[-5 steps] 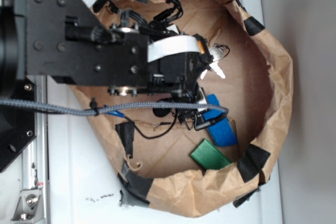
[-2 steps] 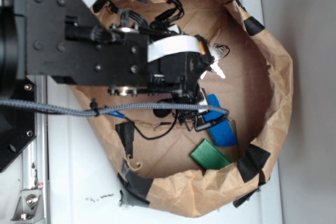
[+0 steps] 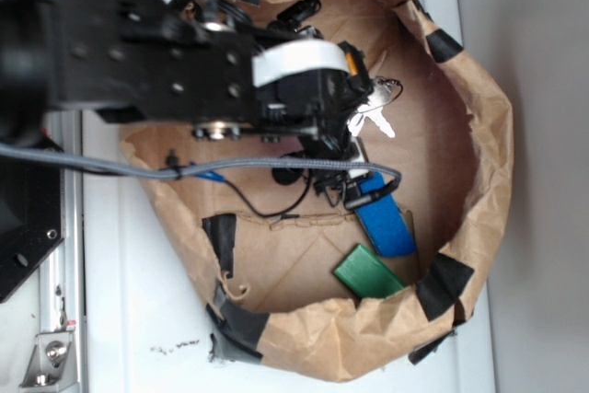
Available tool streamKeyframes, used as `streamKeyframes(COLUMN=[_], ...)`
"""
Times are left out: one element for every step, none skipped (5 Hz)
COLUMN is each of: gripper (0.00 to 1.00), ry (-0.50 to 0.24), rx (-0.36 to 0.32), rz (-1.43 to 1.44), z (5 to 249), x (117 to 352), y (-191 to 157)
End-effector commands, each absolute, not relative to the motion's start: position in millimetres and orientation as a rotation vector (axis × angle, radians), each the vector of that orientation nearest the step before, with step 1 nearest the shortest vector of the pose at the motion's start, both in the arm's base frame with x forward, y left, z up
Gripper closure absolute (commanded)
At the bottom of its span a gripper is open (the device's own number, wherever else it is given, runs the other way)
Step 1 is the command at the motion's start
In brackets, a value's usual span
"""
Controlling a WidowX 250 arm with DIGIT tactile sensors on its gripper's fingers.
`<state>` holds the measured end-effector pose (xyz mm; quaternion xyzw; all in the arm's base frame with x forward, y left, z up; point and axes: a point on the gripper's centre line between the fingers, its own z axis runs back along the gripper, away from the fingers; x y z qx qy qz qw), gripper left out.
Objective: Grab the silver keys.
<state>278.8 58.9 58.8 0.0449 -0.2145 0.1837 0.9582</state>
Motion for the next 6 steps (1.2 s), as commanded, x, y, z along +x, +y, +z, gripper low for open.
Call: streamKeyframes(gripper=[0.00, 0.00, 0.00, 0.00, 0.00, 0.00], ry=[-0.502, -0.510, -0.519, -0.528, -0.546, -0.571], rx=[0.105, 0.107, 0.122, 0.138, 0.148, 0.167], rz=[0.398, 0.408, 0.416, 0.410, 0.409, 0.408], z=[66, 64, 60, 55, 49, 42], x=[299, 302, 305, 308, 310, 314], y=[59, 59, 56, 53, 47, 49])
